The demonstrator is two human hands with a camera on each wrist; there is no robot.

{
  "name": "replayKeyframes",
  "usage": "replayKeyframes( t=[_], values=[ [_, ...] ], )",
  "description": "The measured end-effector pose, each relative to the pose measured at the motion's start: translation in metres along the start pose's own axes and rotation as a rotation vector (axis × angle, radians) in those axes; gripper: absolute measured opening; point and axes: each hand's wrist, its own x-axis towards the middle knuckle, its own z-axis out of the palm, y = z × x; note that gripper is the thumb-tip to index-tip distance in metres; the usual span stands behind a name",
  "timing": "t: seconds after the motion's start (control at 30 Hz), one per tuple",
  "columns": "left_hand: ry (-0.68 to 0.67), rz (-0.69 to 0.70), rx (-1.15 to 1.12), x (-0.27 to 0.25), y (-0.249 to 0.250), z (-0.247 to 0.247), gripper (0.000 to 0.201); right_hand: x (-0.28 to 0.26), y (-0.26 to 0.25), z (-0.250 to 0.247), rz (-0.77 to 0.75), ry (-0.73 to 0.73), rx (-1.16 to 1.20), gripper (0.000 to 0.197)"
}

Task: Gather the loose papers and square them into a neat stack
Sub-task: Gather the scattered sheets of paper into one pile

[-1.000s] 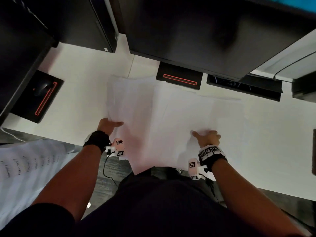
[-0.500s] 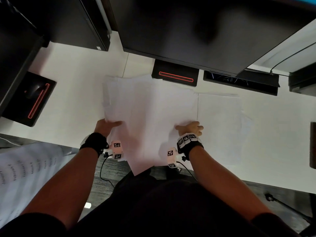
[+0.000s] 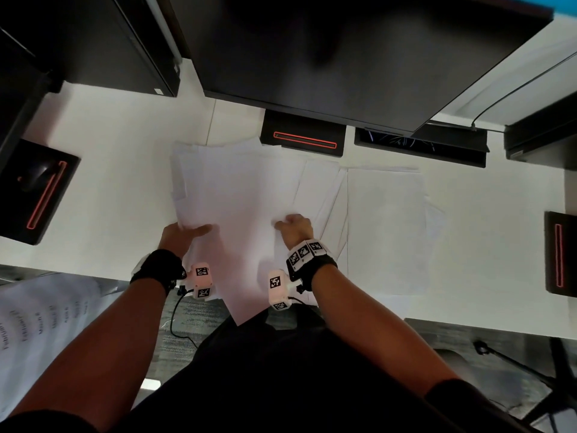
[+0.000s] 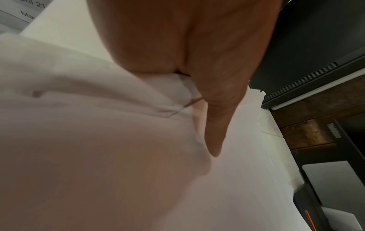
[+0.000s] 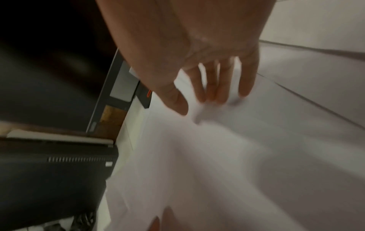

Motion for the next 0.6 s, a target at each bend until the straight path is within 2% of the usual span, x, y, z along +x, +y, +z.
replayKeyframes(
  t=[0.07, 0.1, 0.13, 0.2, 0.27, 0.33, 0.43, 0.6],
  values=[
    [0.012, -0.001, 0.013, 0.006, -0.005, -0.003, 0.046, -0.004, 0.0, -0.007, -0.062, -0.077, 0.09, 0.035],
    [0.017, -0.006, 0.026, 0.006, -0.004, -0.003, 0.044, -0.004, 0.002, -0.019, -0.095, -0.043, 0.089, 0.029],
    [0.021, -0.014, 0.049, 0.004, -0.002, -0.001, 0.041, -0.002, 0.007, -0.036, -0.114, 0.05, 0.056, 0.026],
    [0.031, -0.023, 0.074, 0.0, 0.002, 0.001, 0.035, 0.006, 0.025, -0.085, -0.067, 0.331, -0.029, 0.028],
    [0.034, -0.036, 0.099, -0.002, 0.004, 0.002, 0.032, 0.011, 0.053, -0.144, 0.094, 0.567, -0.148, 0.041],
    [0.041, -0.036, 0.097, 0.004, -0.002, -0.001, 0.038, 0.013, 0.081, -0.192, 0.284, 0.678, -0.231, 0.064],
    [0.037, -0.043, 0.057, -0.002, 0.002, 0.003, 0.05, 0.017, 0.107, -0.23, 0.393, 0.642, -0.266, 0.095],
    [-0.08, -0.087, -0.038, -0.018, 0.015, 0.011, 0.045, 0.025, 0.118, -0.24, 0.429, 0.564, -0.39, 0.108]
  ],
)
